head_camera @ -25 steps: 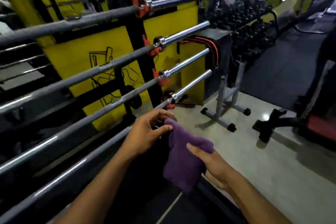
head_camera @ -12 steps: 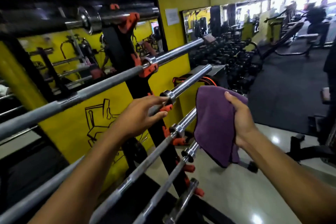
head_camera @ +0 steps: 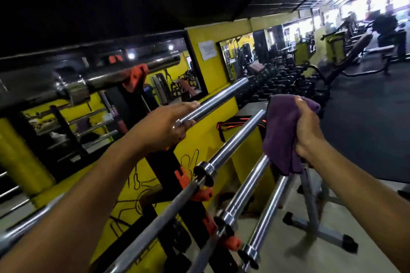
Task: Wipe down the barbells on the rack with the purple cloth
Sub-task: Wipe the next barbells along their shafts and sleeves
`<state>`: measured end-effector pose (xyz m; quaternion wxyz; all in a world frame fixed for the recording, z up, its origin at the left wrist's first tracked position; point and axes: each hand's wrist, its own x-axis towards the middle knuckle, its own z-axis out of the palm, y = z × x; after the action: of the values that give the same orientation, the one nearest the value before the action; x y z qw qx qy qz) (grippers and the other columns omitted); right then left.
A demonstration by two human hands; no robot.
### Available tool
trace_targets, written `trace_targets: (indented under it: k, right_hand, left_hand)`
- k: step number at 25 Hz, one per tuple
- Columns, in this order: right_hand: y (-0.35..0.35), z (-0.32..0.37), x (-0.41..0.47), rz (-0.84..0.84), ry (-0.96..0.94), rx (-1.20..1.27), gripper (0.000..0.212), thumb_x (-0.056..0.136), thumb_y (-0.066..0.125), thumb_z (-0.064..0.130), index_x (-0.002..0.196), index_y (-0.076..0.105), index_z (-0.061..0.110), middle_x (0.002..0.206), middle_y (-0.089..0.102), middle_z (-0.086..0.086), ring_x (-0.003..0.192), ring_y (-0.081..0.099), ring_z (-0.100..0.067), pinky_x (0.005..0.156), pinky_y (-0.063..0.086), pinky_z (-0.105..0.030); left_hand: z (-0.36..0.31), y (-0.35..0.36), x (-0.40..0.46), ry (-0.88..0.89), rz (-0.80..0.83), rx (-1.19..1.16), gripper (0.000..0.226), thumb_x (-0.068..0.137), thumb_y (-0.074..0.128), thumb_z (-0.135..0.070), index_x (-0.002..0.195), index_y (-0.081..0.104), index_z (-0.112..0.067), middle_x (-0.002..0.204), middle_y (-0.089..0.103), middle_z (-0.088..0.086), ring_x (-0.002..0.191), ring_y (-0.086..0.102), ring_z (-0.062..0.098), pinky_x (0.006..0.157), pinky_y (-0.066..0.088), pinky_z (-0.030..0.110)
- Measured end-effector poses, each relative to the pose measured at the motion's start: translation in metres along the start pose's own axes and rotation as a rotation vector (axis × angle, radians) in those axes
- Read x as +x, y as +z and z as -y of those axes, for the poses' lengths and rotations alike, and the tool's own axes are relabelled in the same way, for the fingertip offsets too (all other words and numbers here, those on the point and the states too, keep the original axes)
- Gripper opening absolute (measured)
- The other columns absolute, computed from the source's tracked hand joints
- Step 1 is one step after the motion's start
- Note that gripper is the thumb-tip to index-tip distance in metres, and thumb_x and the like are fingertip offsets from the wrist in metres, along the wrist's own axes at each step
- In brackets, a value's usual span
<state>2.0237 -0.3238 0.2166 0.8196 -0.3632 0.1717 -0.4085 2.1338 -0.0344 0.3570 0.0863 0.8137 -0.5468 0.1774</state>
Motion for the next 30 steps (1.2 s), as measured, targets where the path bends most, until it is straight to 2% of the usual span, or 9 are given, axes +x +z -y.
trace_targets:
  k: [4,6,9,11,15,18,22,26,30]
  right_hand:
    - [0.031,-0.006,0.087,0.03,-0.361,-0.149,0.042,0.099,0.051,0.054,0.131,0.059,0.028,0.115,0.067,0.011,0.101,0.063,-0.007,0.083,0.051,-0.026]
    - [0.054,-0.011,0.121,0.139,-0.581,-0.279,0.046,0.099,0.049,0.056,0.135,0.056,0.028,0.115,0.06,0.029,0.108,0.058,-0.001,0.092,0.048,-0.026]
    - [0.099,-0.036,0.163,0.345,-0.816,-0.502,0.047,0.101,0.048,0.037,0.145,0.047,0.017,0.139,0.05,0.008,0.123,0.052,-0.012,0.103,0.048,-0.034]
    - [0.131,-0.066,0.181,0.43,-0.966,-0.871,0.043,0.102,0.046,0.038,0.141,0.052,0.021,0.145,0.049,0.0,0.137,0.042,-0.021,0.119,0.027,-0.05]
    - [0.141,-0.093,0.251,0.338,-1.168,-1.062,0.038,0.101,0.039,0.047,0.099,0.072,0.027,0.105,0.069,0.003,0.107,0.056,-0.022,0.109,0.03,-0.043]
    - [0.142,-0.072,0.315,0.265,-0.925,-1.222,0.077,0.091,0.024,0.082,0.099,0.075,0.024,0.101,0.071,-0.002,0.102,0.062,-0.026,0.1,0.043,-0.043]
    - [0.148,-0.05,0.306,0.283,-0.705,-1.207,0.072,0.081,0.034,0.075,0.102,0.074,0.019,0.105,0.072,-0.009,0.105,0.063,-0.029,0.098,0.045,-0.046]
    - [0.157,-0.074,0.229,0.474,-0.988,-1.18,0.043,0.093,0.043,0.057,0.096,0.076,0.029,0.094,0.067,0.005,0.096,0.057,-0.017,0.098,0.036,-0.041]
    - [0.146,-0.081,0.236,0.58,-1.228,-1.174,0.05,0.098,0.034,0.061,0.107,0.072,0.03,0.102,0.066,0.008,0.099,0.053,-0.016,0.099,0.035,-0.037]
  left_hand:
    - [0.031,0.017,0.054,-0.071,0.069,0.029,0.054,0.099,0.054,-0.041,0.15,0.04,-0.033,0.154,0.04,-0.012,0.139,0.04,0.009,0.113,0.035,0.034]
    - [0.04,0.033,0.069,-0.094,0.097,0.052,0.053,0.099,0.056,-0.04,0.149,0.042,-0.034,0.152,0.045,-0.01,0.136,0.044,0.011,0.11,0.039,0.035]
    - [0.048,0.046,0.072,-0.079,0.054,0.102,0.049,0.097,0.061,-0.032,0.144,0.048,-0.036,0.143,0.055,-0.012,0.12,0.059,0.011,0.098,0.052,0.04]
    - [0.055,0.046,0.073,-0.075,0.047,0.105,0.051,0.096,0.063,-0.028,0.143,0.048,-0.039,0.14,0.058,-0.015,0.117,0.062,0.011,0.094,0.055,0.04]
    - [0.056,0.049,0.071,-0.099,0.029,0.108,0.057,0.094,0.066,-0.023,0.141,0.044,-0.046,0.14,0.051,-0.027,0.117,0.06,0.002,0.098,0.052,0.029]
    - [0.052,0.049,0.072,-0.1,0.007,0.08,0.056,0.093,0.067,-0.018,0.139,0.049,-0.044,0.138,0.051,-0.03,0.119,0.058,-0.002,0.099,0.05,0.023]
    - [0.051,0.049,0.072,-0.103,-0.004,0.092,0.058,0.094,0.066,-0.016,0.141,0.047,-0.045,0.139,0.049,-0.03,0.123,0.055,0.0,0.103,0.049,0.028]
    - [0.05,0.047,0.074,-0.117,0.0,0.1,0.06,0.094,0.065,-0.016,0.141,0.045,-0.047,0.139,0.048,-0.033,0.123,0.055,0.001,0.102,0.05,0.03]
    - [0.05,0.047,0.073,-0.142,0.048,0.096,0.061,0.094,0.064,-0.017,0.138,0.044,-0.054,0.138,0.047,-0.035,0.12,0.059,0.003,0.1,0.052,0.035]
